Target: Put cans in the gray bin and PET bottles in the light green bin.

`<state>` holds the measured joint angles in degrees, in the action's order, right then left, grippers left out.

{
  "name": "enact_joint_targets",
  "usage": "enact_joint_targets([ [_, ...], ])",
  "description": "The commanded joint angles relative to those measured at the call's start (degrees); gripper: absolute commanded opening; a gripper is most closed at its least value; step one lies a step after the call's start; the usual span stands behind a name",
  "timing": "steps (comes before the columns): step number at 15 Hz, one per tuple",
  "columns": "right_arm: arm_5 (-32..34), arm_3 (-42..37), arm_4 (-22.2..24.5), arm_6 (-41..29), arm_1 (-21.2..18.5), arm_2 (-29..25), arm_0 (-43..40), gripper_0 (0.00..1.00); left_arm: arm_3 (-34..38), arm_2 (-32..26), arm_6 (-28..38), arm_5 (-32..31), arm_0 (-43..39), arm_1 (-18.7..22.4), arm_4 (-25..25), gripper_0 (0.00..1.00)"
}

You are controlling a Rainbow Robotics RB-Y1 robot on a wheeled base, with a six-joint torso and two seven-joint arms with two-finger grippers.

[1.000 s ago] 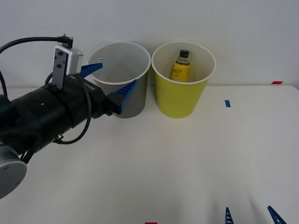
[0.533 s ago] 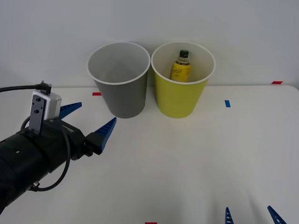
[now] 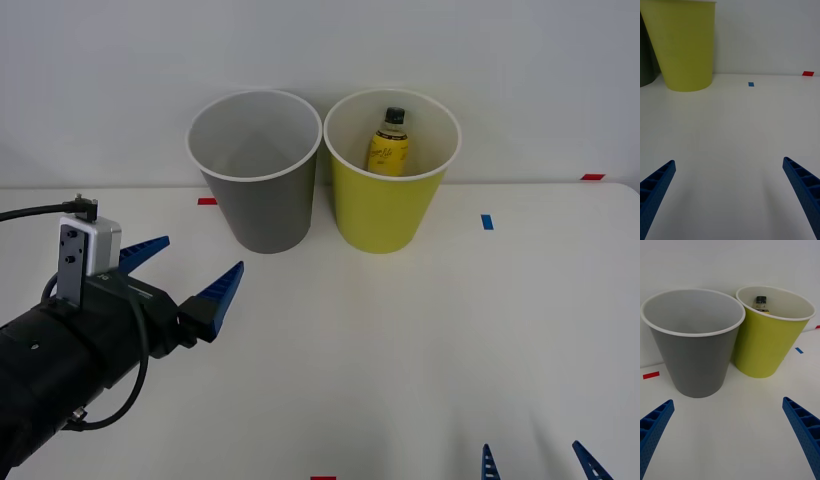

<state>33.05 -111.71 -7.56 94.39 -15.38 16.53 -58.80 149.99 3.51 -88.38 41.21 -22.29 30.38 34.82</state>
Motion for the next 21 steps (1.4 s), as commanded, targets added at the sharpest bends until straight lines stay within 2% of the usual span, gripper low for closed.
enact_joint_targets([
  [1, 0.0, 0.0, 0.0, 0.0, 0.0, 0.0, 0.0, 1.0, -5.15, 4.4, -1.27, -13.71, -0.3, 2.14, -2.57, 1.0],
  [4, 0.0, 0.0, 0.0, 0.0, 0.0, 0.0, 0.0, 1.0, -10.51, 5.81, -1.97, -22.67, -1.79, 4.16, -4.15, 1.0],
  [7, 0.0, 0.0, 0.0, 0.0, 0.0, 0.0, 0.0, 1.0, -11.65, 6.25, -2.06, -28.03, -6.36, 4.34, -11.62, 1.0],
  [9, 0.0, 0.0, 0.0, 0.0, 0.0, 0.0, 0.0, 1.0, -11.65, 6.25, -1.53, -31.55, -10.23, 4.16, -14.7, 1.0],
  [12, 0.0, 0.0, 0.0, 0.0, 0.0, 0.0, 0.0, 1.0, -13.15, 6.78, -0.74, -37.44, -15.94, 3.9, -16.01, 1.0],
  [21, 0.0, 0.0, 0.0, 0.0, 0.0, 0.0, 0.0, 1.0, -25.63, 9.85, -1.44, -54.4, -20.42, 2.58, -19.09, 1.0],
])
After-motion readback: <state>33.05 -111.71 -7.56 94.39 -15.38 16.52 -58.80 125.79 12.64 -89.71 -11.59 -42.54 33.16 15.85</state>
